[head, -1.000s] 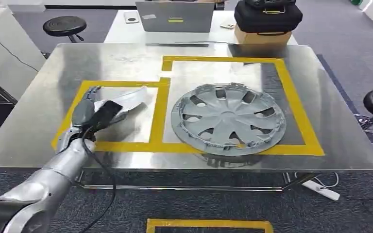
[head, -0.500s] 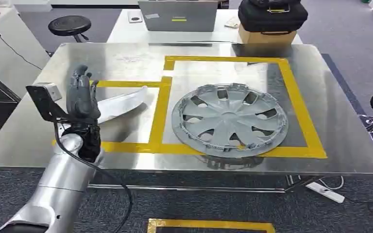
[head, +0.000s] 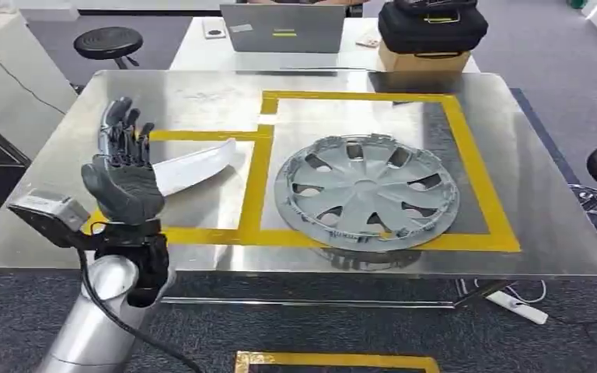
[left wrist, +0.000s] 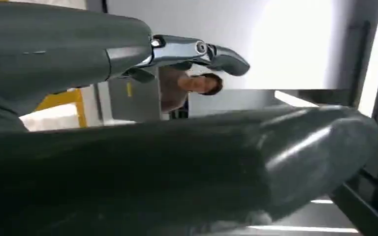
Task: Take the parts from the cabinet and place them on the table.
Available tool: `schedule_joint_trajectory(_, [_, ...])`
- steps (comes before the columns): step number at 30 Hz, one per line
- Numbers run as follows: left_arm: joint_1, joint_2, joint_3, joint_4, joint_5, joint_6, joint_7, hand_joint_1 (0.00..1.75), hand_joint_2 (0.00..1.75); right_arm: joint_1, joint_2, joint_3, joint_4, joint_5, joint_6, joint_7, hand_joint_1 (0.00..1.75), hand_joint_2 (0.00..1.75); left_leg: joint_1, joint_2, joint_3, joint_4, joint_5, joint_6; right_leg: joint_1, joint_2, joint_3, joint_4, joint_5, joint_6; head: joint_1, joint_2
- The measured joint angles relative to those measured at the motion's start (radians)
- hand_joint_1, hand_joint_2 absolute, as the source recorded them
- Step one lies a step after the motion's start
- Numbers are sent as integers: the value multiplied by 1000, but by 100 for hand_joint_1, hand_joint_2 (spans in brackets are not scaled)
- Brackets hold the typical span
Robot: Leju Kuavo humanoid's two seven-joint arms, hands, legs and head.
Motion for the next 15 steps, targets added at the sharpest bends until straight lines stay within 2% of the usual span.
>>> schedule_joint_trajectory(2, [27, 6, -2, -31, 18, -26, -37, 0, 0, 2, 0, -2, 0, 0, 1, -1, 0, 0, 8, 3, 3, -7, 7, 13, 0, -2, -8, 13, -12, 11, 0, 0])
schedule_joint_trajectory(3, [35, 8, -3, -44, 21, -32, -45, 0, 0, 3, 0, -3, 0, -1, 1, -1, 0, 0, 9, 3, 3, -7, 7, 18, 0, -4, -24, 51, -43, 16, 6, 0])
schedule_joint_trajectory(5, [48, 13, -11, -58, 24, -39, -50, 0, 0, 3, 0, -8, 0, -1, 2, -1, 0, 0, 9, 2, 3, -7, 7, 22, -2, -4, -91, 209, -123, 22, 7, 0])
schedule_joint_trajectory(6, [59, 16, -12, -64, 43, -54, -54, 0, 0, 3, 0, -8, 0, -2, 3, -1, 0, 0, 8, 2, 3, -7, 7, 22, -2, -4, -122, 277, -147, 24, 10, 0])
schedule_joint_trajectory(7, [74, 16, -13, -72, 94, -93, -52, 0, 0, 4, 0, -9, 0, -4, 2, 0, 0, 0, 8, 2, 3, -7, 6, 22, -2, -4, -134, 303, -148, 26, 10, 0])
schedule_joint_trajectory(8, [94, 14, -10, -86, 170, -148, -44, 0, 0, 4, 0, -12, 0, -9, 2, 2, 0, 0, 9, 2, 4, -7, 6, 21, -3, -4, -124, 283, -129, 26, 10, 0])
schedule_joint_trajectory(9, [120, 10, -7, -101, 241, -209, -49, 0, 0, 5, 0, -16, 0, -13, 1, 3, 0, 0, 9, 2, 5, -7, 6, 20, -4, -4, -93, 221, -92, 26, 10, 0])
schedule_joint_trajectory(11, [165, 2, -4, -132, 283, -310, -95, 0, 0, 5, 0, -18, 0, -9, -2, 2, 0, 0, 11, 2, 10, -5, 2, 13, -9, -4, 1, 47, -16, 27, 10, 0])
schedule_joint_trajectory(12, [184, -4, -2, -150, 299, -350, -118, 0, 0, 5, 0, -18, 0, 2, -4, -3, 0, 0, 5, 1, 8, -3, 0, 5, -6, -2, 23, 7, -30, 26, 11, 0])
schedule_joint_trajectory(13, [200, -11, 3, -170, 317, -387, -133, 0, 0, 4, 0, -17, 0, 6, -7, -9, 0, 0, 3, 0, 6, 0, 1, 0, -7, 2, 23, 5, -24, 11, 7, 0])
schedule_joint_trajectory(15, [223, -21, 10, -199, 330, -421, -138, 0, 0, 7, 0, -17, 0, 6, -9, -10, 0, 0, 6, 0, 9, -8, 5, -9, -2, 2, 21, 8, -26, 0, 8, 0])
